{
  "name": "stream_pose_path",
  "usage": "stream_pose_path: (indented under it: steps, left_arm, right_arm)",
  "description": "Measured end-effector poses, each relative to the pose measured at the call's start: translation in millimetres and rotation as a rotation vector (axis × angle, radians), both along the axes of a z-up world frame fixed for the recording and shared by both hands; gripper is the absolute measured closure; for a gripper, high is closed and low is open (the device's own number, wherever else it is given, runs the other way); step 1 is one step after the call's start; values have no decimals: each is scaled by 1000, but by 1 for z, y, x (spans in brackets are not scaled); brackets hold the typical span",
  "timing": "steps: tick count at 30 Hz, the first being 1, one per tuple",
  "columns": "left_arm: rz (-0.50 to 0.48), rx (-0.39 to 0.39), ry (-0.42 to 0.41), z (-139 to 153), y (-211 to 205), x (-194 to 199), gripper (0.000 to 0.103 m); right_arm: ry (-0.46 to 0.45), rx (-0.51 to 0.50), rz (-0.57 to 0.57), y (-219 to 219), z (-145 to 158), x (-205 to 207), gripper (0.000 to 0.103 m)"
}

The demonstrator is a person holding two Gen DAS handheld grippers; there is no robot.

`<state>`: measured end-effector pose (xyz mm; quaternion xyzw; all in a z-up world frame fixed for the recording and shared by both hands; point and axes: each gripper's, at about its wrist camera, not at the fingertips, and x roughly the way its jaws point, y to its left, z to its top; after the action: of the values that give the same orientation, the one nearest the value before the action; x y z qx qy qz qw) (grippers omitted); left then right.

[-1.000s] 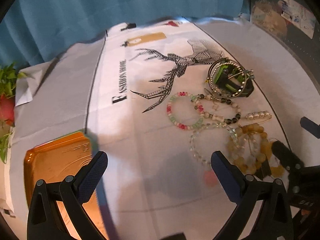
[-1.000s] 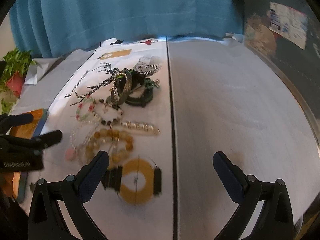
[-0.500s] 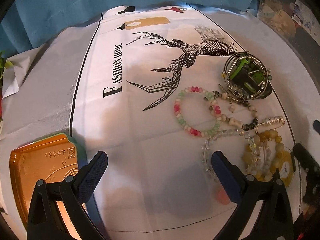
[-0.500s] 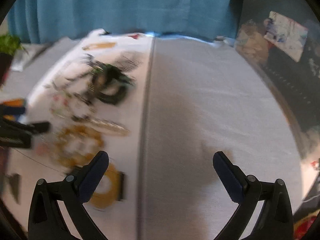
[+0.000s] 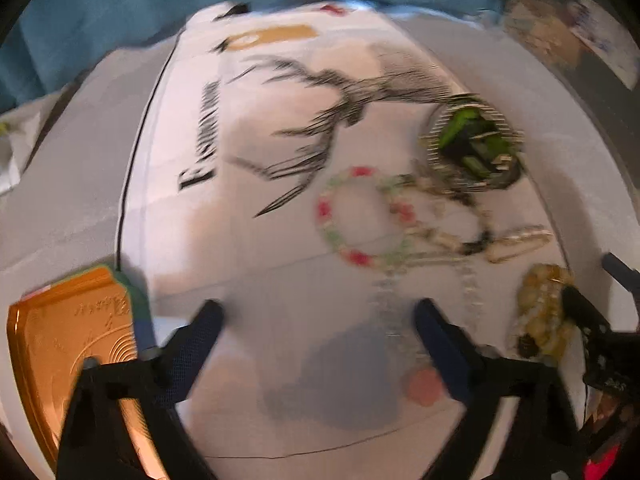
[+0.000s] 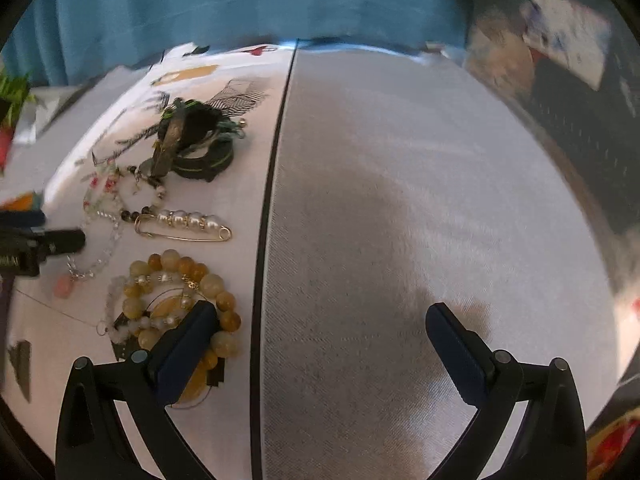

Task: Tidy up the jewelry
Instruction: 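Reach both tools toward the jewelry on the printed runner, then grasp the beige bead bracelet with the right tool while the left tool grasps the pearl bracelet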

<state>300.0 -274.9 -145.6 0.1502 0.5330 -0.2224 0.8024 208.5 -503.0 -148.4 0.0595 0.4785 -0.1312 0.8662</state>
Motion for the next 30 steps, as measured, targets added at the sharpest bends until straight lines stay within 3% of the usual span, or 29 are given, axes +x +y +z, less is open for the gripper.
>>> stream_pose_path:
  steps: [1, 3, 4, 5, 6, 7, 10, 15, 21, 25, 26, 30]
  left_arm:
    - [-27, -9, -11, 3, -4, -4, 61]
    - [-96, -18, -14, 7, -16, -12, 96]
    - [-105, -3, -16, 8, -20, -14, 98]
    - [-109, -12, -7, 8, -22, -14, 98]
    - [-110, -33, 5, 10, -21, -14, 98]
    - [-104, -47, 3, 14, -19, -15, 98]
    - [-88, -110, -35, 39, -8, -20, 98]
    - [-77, -186, -113, 91, 13, -32, 98]
    - [-65, -228, -177, 131, 39, -56, 98]
    - [-49, -230, -193, 140, 56, -70, 98]
    - [-42, -231, -189, 139, 60, -73, 98]
    - [-24, -223, -185, 135, 73, -85, 98]
  right_arm:
    - [-3, 1, -6, -1, 1, 1, 0]
    - [-3, -18, 7, 4, 2, 2, 9]
    - [-29, -1, 56, 9, 4, 1, 33]
    - [-56, -8, 125, 19, 8, 0, 69]
    - [-65, -11, 183, 28, 8, -1, 88]
    - [-62, -17, 203, 33, 9, -2, 92]
    - [-109, 51, 176, 29, 19, -6, 93]
    - [-237, 27, 161, 25, 67, -25, 93]
    - [-301, -15, 168, 32, 116, -36, 93]
    - [-352, 10, 181, 27, 139, -49, 93]
    - [-335, 3, 187, 27, 137, -46, 93]
    - [-98, 28, 273, 38, 89, -28, 93]
